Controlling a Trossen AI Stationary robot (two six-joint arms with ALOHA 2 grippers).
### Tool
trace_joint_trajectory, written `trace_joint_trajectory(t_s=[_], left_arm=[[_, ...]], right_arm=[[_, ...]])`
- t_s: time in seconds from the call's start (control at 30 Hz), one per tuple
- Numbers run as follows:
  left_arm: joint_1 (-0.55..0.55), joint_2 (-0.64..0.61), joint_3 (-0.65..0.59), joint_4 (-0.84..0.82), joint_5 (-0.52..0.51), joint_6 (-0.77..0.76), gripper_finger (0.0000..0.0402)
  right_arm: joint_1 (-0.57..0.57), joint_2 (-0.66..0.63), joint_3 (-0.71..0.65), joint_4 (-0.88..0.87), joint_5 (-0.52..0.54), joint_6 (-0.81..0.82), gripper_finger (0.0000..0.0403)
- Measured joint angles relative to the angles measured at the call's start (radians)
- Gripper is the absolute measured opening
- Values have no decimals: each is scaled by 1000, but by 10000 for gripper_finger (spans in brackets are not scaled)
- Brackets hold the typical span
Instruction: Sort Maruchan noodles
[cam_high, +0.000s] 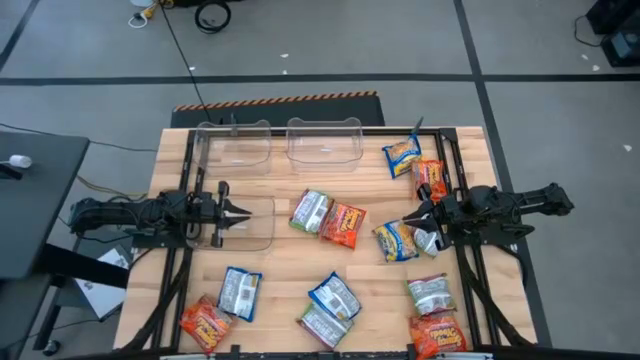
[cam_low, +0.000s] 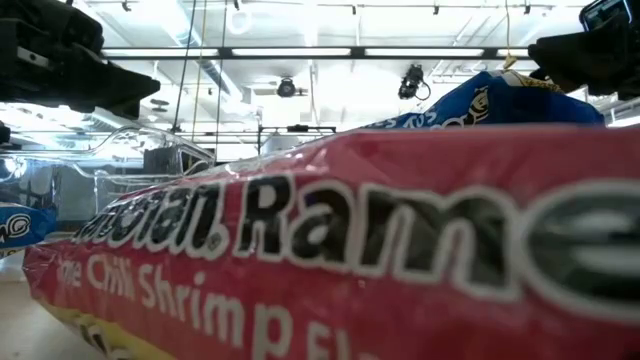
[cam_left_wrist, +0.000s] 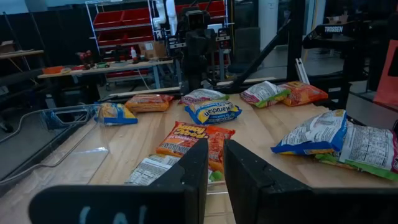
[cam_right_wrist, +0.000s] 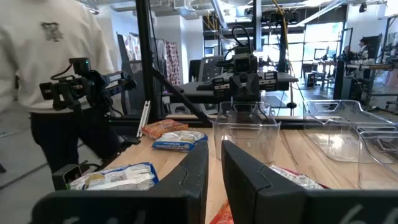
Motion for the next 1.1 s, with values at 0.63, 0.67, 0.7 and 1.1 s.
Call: trace_joint_trajectory(t_s=[0.63, 0.67, 0.7, 1.1], left_arm=[[0, 0, 0, 0, 0, 0, 57], [0, 0, 0, 0, 0, 0, 57], [0, 0, 0, 0, 0, 0, 57], [0, 0, 0, 0, 0, 0, 57]], right_arm=[[0, 0, 0, 0, 0, 0, 52], [0, 0, 0, 0, 0, 0, 52], [0, 0, 0, 0, 0, 0, 52], [-5, 0, 0, -10, 62, -99, 52]])
